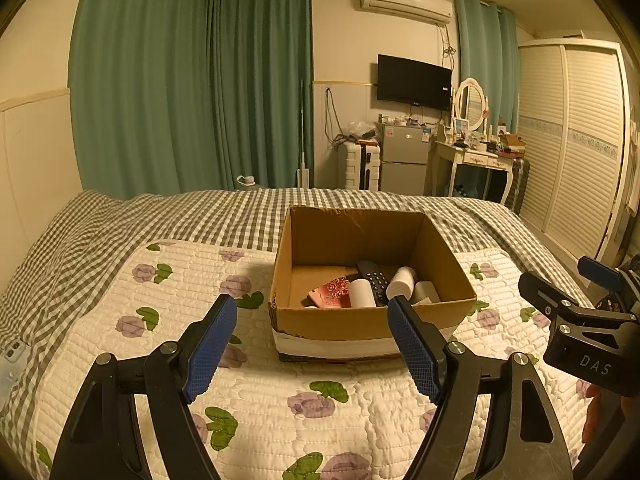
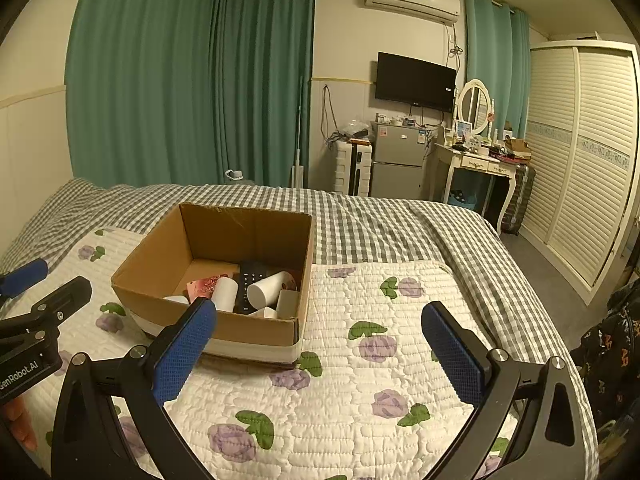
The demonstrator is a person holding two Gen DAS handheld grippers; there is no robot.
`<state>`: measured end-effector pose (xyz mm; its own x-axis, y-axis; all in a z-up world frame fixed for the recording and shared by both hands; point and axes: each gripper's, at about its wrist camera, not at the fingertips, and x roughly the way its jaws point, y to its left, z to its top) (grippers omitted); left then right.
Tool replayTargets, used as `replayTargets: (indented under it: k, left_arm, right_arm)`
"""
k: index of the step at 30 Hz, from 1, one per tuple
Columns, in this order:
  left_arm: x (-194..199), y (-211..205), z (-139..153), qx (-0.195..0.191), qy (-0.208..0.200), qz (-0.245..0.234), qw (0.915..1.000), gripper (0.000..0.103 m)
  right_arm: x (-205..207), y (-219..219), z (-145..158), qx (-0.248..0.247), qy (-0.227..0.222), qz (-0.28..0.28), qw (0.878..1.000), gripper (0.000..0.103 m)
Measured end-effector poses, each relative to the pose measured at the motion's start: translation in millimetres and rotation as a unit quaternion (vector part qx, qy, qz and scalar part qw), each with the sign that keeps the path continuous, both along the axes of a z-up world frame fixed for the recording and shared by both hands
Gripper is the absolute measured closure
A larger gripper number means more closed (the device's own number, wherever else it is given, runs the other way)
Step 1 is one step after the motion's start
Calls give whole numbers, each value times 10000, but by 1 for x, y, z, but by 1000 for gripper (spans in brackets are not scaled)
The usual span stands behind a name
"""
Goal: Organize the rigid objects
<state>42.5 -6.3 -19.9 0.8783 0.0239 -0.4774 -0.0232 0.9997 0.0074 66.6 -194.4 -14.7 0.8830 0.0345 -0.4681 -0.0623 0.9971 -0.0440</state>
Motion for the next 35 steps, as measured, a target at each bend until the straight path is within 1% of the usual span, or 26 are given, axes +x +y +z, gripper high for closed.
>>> replayTargets:
  k: [35]
  left_arm:
    - [1,-1,-1,30,20,-14,10000,23]
  right_arm:
    - [2,3,-7,-38,104,-29,9999,0]
